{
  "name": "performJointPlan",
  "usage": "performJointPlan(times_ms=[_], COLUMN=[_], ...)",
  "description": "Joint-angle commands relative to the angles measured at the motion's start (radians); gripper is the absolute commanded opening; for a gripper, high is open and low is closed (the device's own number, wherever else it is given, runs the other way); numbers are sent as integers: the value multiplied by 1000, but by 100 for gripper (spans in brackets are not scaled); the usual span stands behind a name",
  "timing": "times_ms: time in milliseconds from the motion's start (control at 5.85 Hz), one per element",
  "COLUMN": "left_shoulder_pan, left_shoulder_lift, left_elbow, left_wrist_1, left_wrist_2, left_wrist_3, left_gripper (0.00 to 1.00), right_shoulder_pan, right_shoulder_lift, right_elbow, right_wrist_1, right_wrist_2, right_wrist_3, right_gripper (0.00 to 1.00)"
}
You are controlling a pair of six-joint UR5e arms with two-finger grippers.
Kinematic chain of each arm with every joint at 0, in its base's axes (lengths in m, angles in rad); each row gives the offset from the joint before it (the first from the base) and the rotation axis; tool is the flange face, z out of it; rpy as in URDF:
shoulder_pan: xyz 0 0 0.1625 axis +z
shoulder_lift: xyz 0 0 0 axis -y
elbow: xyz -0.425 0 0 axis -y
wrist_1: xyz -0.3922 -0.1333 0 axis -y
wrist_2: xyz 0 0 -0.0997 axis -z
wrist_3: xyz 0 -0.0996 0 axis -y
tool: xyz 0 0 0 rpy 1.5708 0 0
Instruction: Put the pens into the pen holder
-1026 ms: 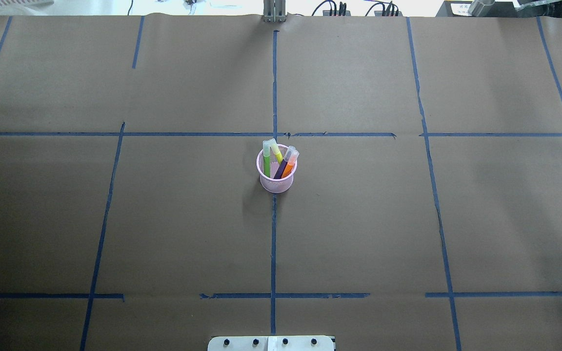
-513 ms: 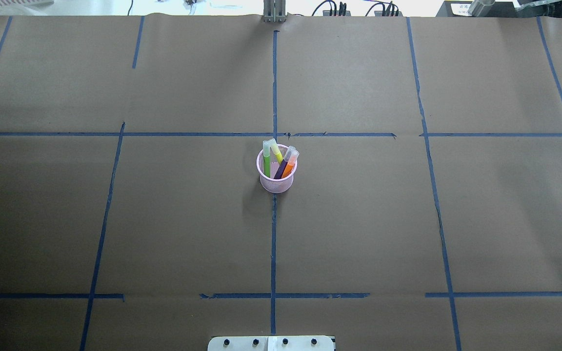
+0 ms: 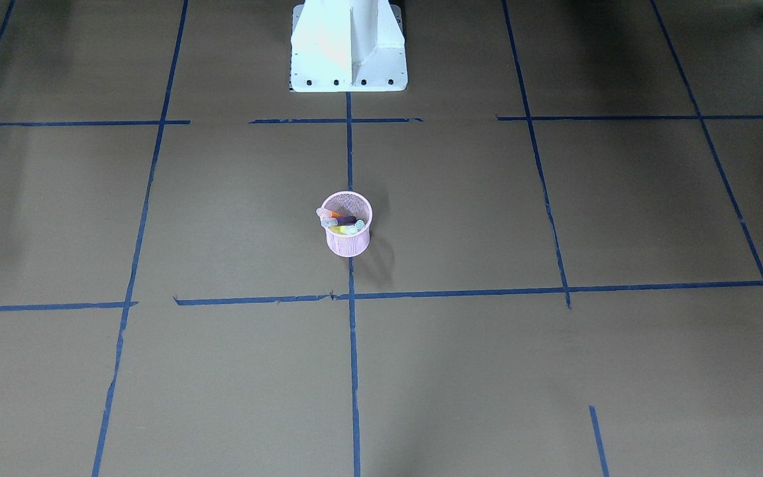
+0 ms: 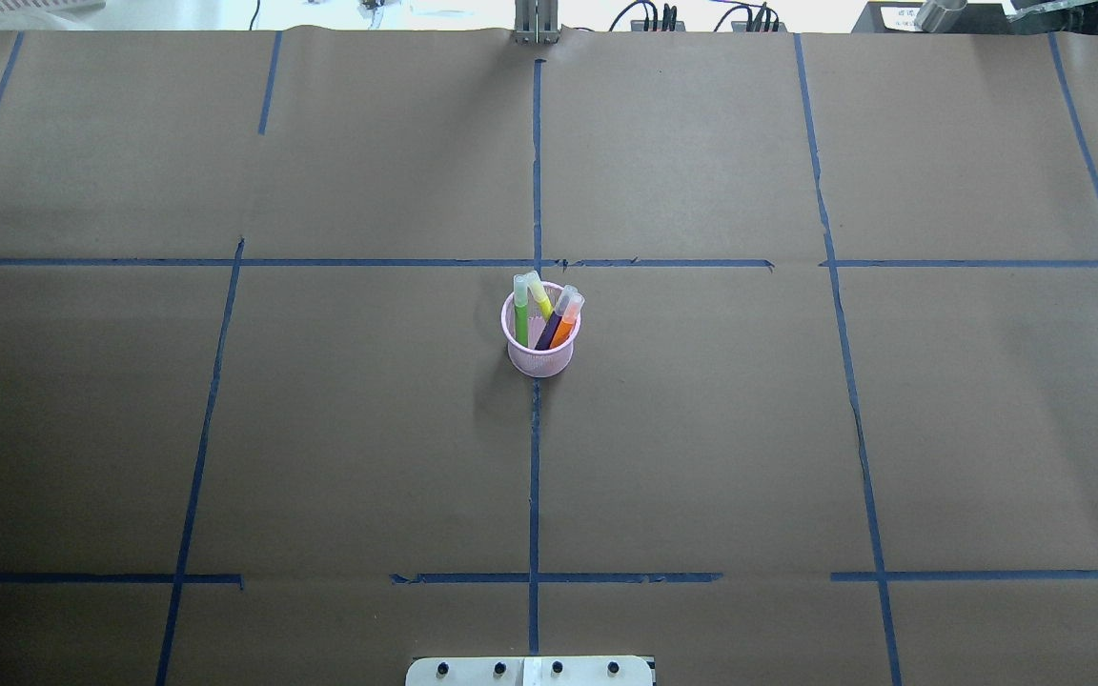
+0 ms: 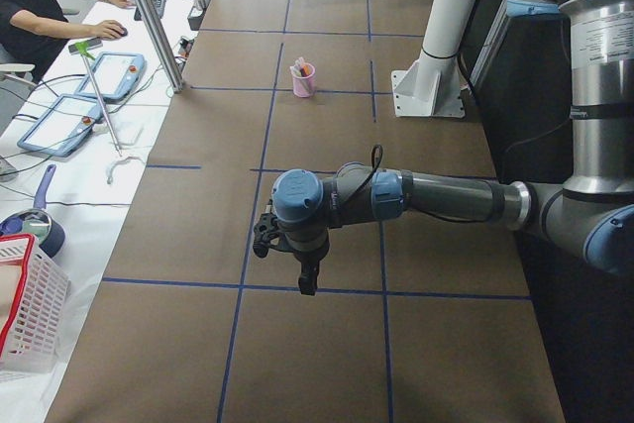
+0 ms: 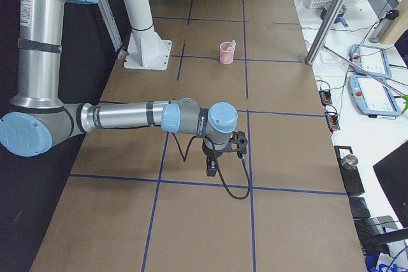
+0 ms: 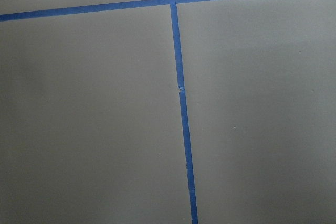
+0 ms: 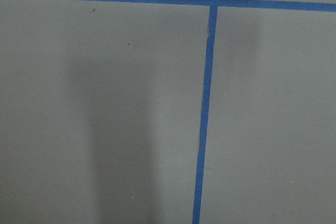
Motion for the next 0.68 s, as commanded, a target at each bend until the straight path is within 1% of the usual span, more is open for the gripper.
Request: performJointPlan(times_ms=[0, 513], left_shoulder_pan=[0, 0], left_shoulder_lift=[1, -2], left_elbow=[0, -17], left_wrist_1=[0, 3], left_wrist_2=[-5, -1], left_wrist_3=[2, 2], left_gripper=[100, 100], right_shoulder_pan=[5, 5], right_shoulder_lift=[2, -3], right_elbow=[6, 0], right_wrist_1=[34, 33], right_wrist_2=[-76, -75], right_wrist_3=[-2, 1], right_gripper=[100, 100])
